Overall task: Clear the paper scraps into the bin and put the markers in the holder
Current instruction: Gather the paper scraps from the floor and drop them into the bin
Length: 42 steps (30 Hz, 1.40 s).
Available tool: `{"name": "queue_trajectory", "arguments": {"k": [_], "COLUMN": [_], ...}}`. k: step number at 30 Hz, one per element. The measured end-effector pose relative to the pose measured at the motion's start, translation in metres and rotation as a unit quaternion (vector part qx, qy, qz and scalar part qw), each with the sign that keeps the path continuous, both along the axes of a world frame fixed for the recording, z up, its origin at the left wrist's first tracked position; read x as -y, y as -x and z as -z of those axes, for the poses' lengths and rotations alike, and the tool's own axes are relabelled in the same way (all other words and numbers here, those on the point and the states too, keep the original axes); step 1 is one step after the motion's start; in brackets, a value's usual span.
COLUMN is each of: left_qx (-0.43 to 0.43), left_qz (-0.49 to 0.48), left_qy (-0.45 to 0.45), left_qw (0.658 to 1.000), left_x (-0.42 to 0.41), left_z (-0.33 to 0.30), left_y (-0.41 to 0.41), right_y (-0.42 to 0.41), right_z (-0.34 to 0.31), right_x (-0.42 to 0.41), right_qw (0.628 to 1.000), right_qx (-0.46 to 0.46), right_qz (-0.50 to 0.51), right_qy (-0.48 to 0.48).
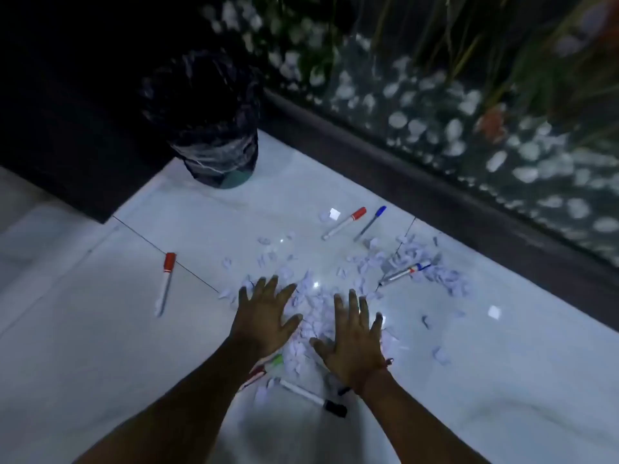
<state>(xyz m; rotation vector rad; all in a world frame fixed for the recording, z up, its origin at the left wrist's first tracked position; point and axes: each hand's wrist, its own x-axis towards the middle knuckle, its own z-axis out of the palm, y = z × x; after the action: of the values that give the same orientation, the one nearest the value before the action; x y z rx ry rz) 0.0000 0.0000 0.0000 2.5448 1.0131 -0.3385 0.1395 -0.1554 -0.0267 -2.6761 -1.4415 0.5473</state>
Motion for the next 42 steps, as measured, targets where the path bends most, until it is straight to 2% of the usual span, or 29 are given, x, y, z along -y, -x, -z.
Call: {"name": "queue_trajectory", "arguments": {"k": [2, 8, 11, 15, 18, 21, 26, 28, 32, 37, 40, 42], "left_qx": [0.028, 0.125, 0.121, 0.138, 0.137, 0.139, 0.093, 0.088, 0.122, 0.142, 0.178, 0.185], "left_qz": [0.016, 0.081, 0.096, 0.105, 0.107, 0.098, 0.081, 0.049, 0.058, 0.058, 0.082, 0.024], "left_qy": [-0.013, -0.129, -0.157, -0.147, -0.165, -0.176, -0.204, -0.182, -0.155, -0.15, -0.241, -0.198], "left_qw": [0.999, 0.98, 0.975, 0.974, 0.971, 0.97, 0.971, 0.978, 0.979, 0.977, 0.951, 0.962], "left_x": [-0.006, -0.002, 0.003, 0.002, -0.007, -0.016, -0.038, -0.05, -0.07, -0.133, -0.179, -0.201], "left_z": [0.025, 0.078, 0.08, 0.093, 0.091, 0.077, 0.073, 0.066, 0.024, -0.066, -0.127, -0.156], "left_y": [-0.007, -0.017, -0.024, -0.028, -0.037, -0.044, -0.022, -0.023, -0.034, -0.039, -0.046, -0.052], "right_y": [0.0, -0.016, -0.029, -0.05, -0.06, -0.062, -0.049, -0.047, -0.046, -0.063, -0.06, -0.059], "right_z": [0.016, 0.053, 0.064, 0.059, 0.048, 0.038, 0.018, 0.008, -0.021, -0.037, -0.066, -0.083], "right_x": [-0.008, -0.024, -0.029, -0.049, -0.071, -0.098, -0.128, -0.134, -0.144, -0.162, -0.18, -0.195], "right_qw": [0.999, 0.971, 0.959, 0.938, 0.929, 0.945, 0.969, 0.97, 0.945, 0.965, 0.956, 0.953], "right_qx": [0.006, 0.065, 0.072, 0.083, 0.082, 0.013, -0.014, -0.007, 0.047, -0.097, -0.163, -0.193], "right_qz": [-0.025, -0.192, -0.222, -0.27, -0.311, -0.285, -0.228, -0.22, -0.269, -0.123, -0.063, -0.041], "right_qy": [-0.028, -0.129, -0.158, -0.198, -0.184, -0.159, -0.091, -0.1, -0.179, -0.212, -0.237, -0.232]}}
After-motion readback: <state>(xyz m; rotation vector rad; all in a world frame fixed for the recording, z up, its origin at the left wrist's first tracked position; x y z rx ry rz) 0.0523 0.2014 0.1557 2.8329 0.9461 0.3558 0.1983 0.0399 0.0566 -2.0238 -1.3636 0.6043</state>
